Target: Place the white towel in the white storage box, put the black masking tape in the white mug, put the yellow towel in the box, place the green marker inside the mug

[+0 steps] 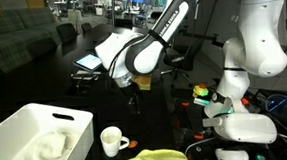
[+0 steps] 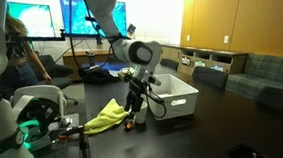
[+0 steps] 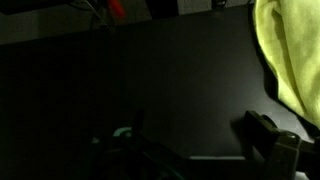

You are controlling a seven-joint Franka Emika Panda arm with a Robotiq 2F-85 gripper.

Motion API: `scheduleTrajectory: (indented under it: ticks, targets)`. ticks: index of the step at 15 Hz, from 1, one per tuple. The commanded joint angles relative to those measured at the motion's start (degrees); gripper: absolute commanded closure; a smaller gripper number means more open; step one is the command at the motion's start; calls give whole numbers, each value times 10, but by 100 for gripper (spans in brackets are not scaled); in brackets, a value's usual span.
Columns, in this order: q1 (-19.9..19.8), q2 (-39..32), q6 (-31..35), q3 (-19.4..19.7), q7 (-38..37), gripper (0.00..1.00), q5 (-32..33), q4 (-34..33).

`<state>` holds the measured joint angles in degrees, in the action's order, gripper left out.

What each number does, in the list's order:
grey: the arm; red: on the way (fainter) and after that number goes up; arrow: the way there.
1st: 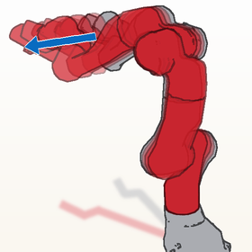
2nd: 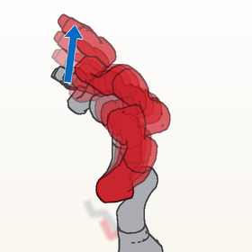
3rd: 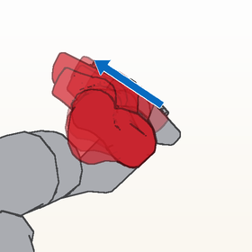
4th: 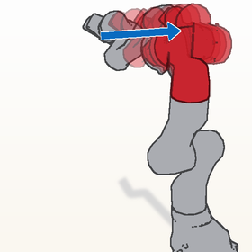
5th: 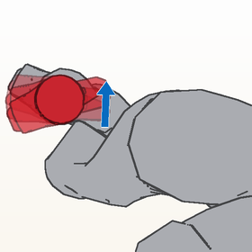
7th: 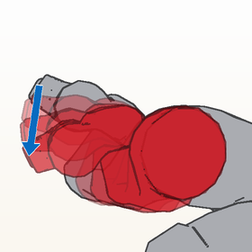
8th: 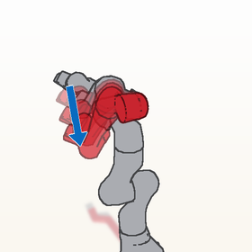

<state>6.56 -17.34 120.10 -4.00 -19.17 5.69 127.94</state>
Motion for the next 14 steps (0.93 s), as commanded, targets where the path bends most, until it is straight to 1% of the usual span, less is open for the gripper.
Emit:
scheduleTrajectory:
  ticks: [1, 3, 6, 9, 11, 14]
  targets:
    - [-15, 59, 117, 8, 53, 0, -7, 128]
    - [-16, 55, 182, 12, 70, 0, 11, 156]
    - [-14, 41, 274, 19, 89, 0, 32, 174]
    - [-9, 38, 336, 19, 98, 0, 44, 183]
    - [-4, 38, 351, 13, 108, 0, 44, 181]
    - [20, 38, 321, -3, 110, 0, 46, 162]
